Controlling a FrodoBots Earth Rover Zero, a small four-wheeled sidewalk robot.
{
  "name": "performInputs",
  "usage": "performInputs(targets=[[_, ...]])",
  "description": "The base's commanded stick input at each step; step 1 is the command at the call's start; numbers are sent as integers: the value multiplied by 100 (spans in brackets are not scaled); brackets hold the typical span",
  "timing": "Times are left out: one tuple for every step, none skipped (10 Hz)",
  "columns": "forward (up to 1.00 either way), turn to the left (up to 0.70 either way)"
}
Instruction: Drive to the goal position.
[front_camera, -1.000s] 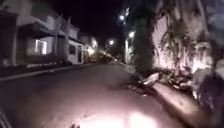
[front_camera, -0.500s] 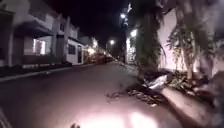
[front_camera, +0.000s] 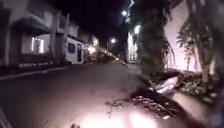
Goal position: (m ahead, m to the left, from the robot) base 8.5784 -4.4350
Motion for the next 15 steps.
performInputs(targets=[[70,0],[70,0],[70,0],[70,0],[70,0],[70,0],[70,0],[70,0],[70,0],[70,0],[70,0],[70,0],[70,4],[70,24],[70,11]])
